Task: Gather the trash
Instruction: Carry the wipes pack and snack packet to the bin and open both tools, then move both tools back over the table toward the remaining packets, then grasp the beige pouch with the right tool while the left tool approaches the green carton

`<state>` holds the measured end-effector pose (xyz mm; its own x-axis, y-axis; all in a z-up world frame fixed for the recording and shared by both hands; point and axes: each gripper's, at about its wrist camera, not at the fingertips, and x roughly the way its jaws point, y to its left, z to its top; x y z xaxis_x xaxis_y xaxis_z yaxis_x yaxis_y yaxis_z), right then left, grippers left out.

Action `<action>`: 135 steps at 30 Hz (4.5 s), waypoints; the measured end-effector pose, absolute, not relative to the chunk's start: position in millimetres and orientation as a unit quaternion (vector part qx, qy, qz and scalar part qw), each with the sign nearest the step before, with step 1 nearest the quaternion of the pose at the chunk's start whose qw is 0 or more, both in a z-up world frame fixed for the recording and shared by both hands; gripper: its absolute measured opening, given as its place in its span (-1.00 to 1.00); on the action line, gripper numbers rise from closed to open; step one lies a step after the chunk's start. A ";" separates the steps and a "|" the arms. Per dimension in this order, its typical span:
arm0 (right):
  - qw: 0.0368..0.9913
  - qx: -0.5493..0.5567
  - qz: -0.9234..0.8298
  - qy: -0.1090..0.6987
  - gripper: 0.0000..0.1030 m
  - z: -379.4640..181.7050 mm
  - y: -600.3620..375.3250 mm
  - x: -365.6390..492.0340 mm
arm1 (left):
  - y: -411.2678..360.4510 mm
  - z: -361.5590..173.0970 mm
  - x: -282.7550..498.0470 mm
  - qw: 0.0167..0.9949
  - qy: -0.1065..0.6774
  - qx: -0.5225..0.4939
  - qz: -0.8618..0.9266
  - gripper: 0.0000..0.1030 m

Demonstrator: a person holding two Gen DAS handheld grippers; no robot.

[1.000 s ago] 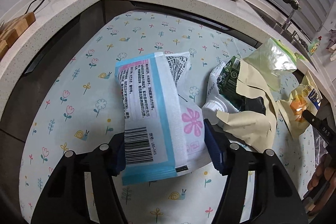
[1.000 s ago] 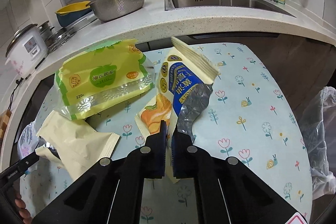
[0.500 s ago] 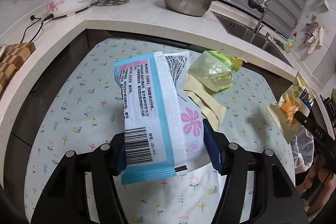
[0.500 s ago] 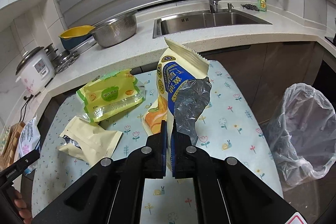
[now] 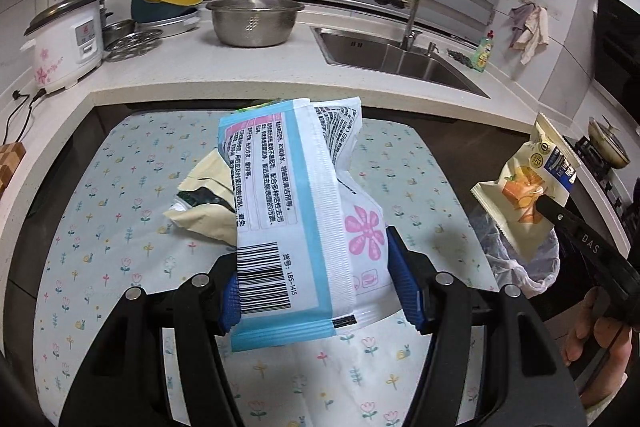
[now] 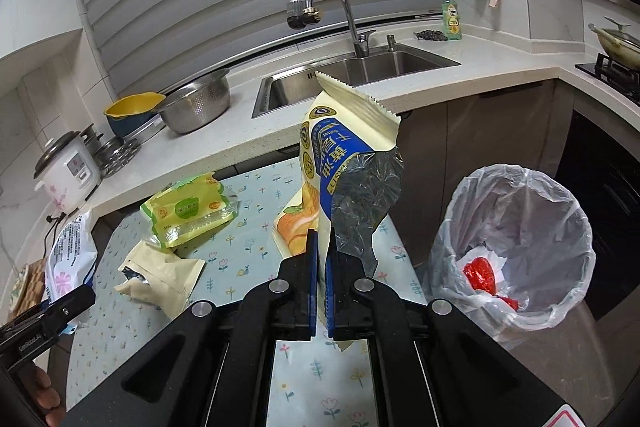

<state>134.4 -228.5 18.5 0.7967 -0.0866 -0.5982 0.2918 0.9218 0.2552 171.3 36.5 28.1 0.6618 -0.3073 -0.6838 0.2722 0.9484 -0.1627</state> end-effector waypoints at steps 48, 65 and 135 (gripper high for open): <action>0.882 0.252 -0.241 0.318 -0.94 -57.2 -425.9 54.3 | -301.9 -23.5 155.3 0.816 0.389 0.139 -0.404 0.22; 0.883 0.240 -0.229 0.331 -0.49 -64.1 -423.8 92.1 | -285.4 -25.9 196.8 0.838 0.394 0.087 -0.368 0.74; 0.900 0.082 0.074 0.421 0.23 -67.1 10.4 279.8 | 209.1 -58.6 253.1 0.889 0.438 -0.133 0.021 0.84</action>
